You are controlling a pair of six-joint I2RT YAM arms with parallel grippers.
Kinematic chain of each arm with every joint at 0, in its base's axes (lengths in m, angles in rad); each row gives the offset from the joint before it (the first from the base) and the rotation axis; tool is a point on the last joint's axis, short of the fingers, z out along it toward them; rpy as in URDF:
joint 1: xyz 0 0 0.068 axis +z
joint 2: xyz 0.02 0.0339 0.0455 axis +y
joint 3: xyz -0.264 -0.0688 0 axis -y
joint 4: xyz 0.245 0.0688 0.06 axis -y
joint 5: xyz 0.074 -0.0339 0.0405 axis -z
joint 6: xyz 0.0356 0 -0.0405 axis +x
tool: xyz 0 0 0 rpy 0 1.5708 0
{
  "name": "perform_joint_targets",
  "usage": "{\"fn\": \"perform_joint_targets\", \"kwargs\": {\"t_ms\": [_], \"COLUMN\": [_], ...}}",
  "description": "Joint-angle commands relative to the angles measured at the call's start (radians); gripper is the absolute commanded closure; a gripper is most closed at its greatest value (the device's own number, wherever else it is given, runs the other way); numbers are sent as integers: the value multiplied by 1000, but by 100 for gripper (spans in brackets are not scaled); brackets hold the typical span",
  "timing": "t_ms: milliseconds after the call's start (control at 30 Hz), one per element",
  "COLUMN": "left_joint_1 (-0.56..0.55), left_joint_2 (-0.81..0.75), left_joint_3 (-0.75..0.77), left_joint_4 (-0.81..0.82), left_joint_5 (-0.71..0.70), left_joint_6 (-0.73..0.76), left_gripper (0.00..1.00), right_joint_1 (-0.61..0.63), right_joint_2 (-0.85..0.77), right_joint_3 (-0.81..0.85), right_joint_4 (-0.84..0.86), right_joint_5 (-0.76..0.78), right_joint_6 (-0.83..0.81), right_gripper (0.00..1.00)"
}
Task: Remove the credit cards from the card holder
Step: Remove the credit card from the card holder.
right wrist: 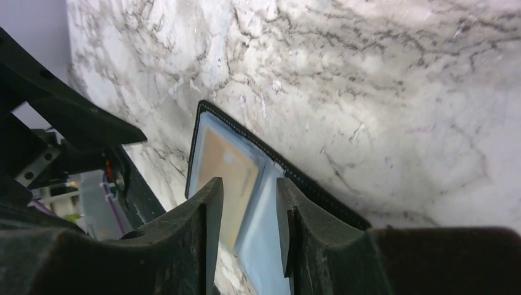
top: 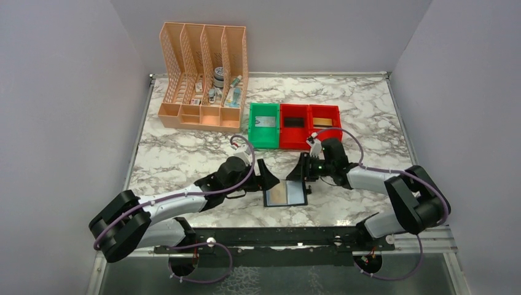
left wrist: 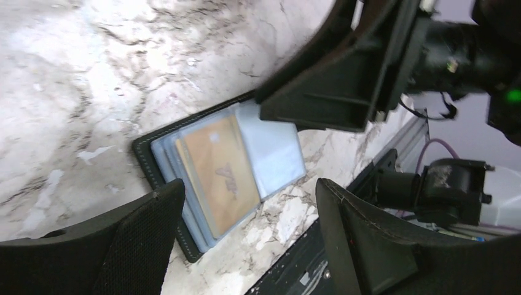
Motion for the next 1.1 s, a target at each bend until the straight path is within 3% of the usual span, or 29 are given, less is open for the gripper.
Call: {"fn": "perform_joint_targets", "kwargs": {"t_ms": [0,367,733,1067], "left_joint_1": [4,6,5,4], "left_joint_2": [-70,-191,-150,-31], "left_joint_3": [17,23,19,64], "left_joint_4": [-156,-283,-216,-98], "left_joint_5": [-145,-260,-163,-6], "left_joint_6": [9,33,58,98], "left_gripper": [19,18,17,18], "right_joint_1": [76,295,308,289], "right_joint_2": [-104,-4,52,-3], "right_joint_3": [28,212,153,72], "right_joint_4": [-208,-361,-354,-250], "right_joint_5": [210,504,518,483], "right_joint_6": [-75,-24,27,84], "right_gripper": [64,66,69,70]}}
